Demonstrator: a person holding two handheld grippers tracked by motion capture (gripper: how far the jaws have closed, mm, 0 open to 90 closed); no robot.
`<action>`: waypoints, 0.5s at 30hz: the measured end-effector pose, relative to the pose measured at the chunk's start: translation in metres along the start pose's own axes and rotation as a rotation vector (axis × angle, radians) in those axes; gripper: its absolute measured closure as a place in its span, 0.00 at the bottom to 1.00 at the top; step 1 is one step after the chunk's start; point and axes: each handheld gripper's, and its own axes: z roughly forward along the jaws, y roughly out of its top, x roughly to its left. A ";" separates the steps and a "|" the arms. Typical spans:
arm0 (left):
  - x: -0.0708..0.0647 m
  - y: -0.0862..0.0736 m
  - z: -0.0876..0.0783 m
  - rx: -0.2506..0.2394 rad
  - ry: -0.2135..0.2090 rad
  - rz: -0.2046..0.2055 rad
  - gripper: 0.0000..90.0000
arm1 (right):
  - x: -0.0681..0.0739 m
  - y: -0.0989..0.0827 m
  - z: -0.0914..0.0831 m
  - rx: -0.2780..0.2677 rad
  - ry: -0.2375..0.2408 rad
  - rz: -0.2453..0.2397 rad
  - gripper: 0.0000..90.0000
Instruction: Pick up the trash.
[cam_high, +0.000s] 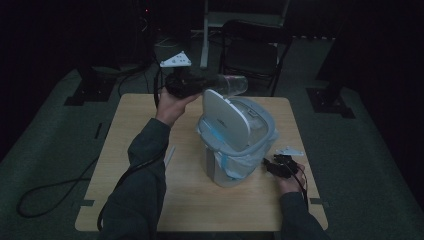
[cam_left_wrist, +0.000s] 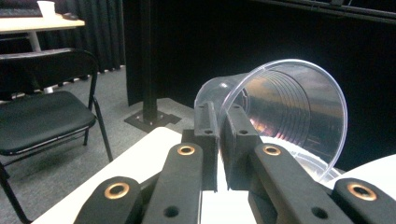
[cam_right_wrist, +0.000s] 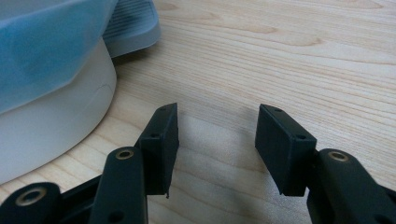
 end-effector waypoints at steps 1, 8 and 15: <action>0.000 0.000 0.000 0.000 -0.001 0.002 0.96 | 0.000 0.000 0.000 0.000 0.000 0.000 0.54; -0.005 0.004 -0.005 -0.014 -0.012 0.017 0.96 | 0.000 0.000 0.000 0.000 0.000 0.000 0.54; -0.009 0.006 -0.006 -0.016 -0.023 0.027 0.96 | 0.000 0.000 0.000 0.000 0.000 -0.001 0.54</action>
